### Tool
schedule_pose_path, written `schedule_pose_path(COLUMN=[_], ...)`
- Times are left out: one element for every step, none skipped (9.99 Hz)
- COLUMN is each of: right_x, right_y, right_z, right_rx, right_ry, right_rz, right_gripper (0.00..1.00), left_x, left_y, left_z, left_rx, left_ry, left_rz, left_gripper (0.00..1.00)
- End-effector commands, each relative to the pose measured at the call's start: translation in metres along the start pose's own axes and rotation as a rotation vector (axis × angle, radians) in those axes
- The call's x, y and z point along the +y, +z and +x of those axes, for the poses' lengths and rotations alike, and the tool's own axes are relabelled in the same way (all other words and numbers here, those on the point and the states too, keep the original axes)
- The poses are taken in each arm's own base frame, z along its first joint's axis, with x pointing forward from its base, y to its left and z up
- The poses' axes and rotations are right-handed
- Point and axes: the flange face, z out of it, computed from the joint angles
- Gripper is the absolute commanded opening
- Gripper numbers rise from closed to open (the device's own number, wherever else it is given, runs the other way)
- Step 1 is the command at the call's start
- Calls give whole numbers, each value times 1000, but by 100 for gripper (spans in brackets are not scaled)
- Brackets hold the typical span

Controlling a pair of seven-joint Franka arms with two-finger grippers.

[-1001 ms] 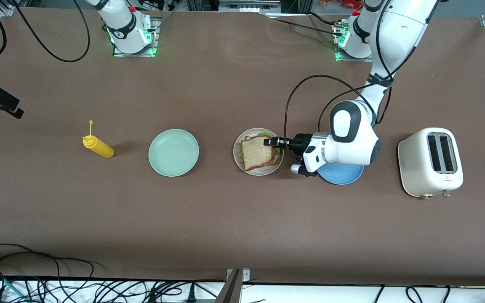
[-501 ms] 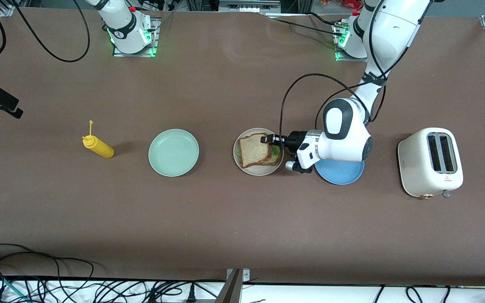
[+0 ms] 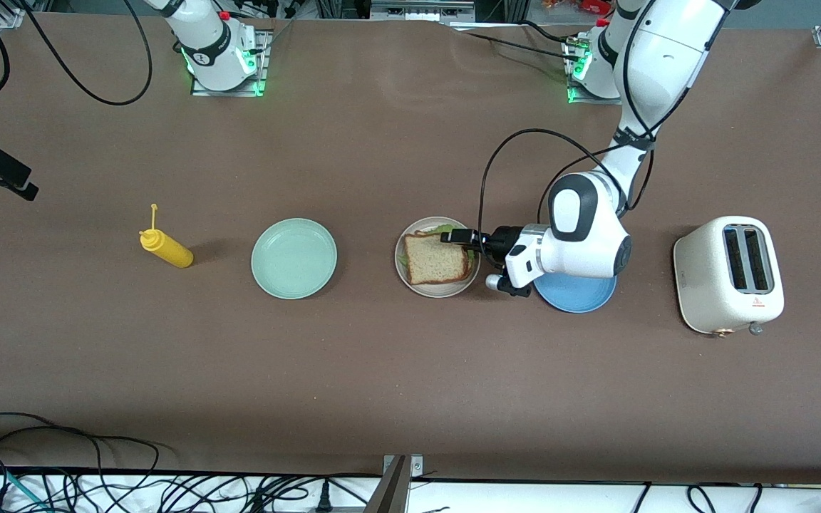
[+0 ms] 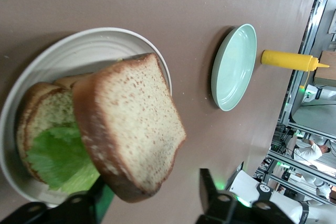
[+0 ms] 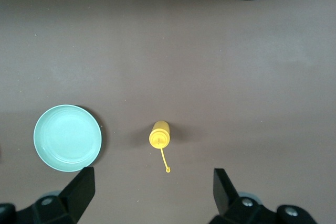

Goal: Make sandwich on beige plate with both arms
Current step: 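Lower the bread slice onto the lettuce with the left gripper, then open the left gripper and draw it back past the blue plate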

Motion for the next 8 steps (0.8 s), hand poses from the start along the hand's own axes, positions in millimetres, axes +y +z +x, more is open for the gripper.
schedule_pose_path(right_x=[3, 3, 4, 4, 4, 4, 4, 3], right_y=[-5, -5, -5, -5, -6, -6, -6, -6], right_z=[0, 0, 0, 0, 1, 1, 1, 1], right_rx=[3, 3, 3, 3, 4, 4, 4, 4], right_ry=[-15, -27, -27, -27, -27, -27, -27, -29], right_rz=[-5, -5, -5, -5, -5, -5, -5, -5], right_gripper=[100, 100, 100, 100, 100, 100, 100, 100], left_x=[-10, -12, -9, -9, -5, -2, -7, -15], left_y=[-40, -55, -66, -73, -87, -107, -130, -156], left_z=[2, 1, -1, -2, -3, -5, -5, -5], left_rx=[-17, -37, -42, -52, -54, -51, -50, -70], left_ry=[59, 64, 76, 85, 99, 110, 85, 66], left_rz=[87, 136, 182, 209, 249, 343, 411, 446], left_gripper=[100, 100, 100, 100, 100, 100, 100, 100])
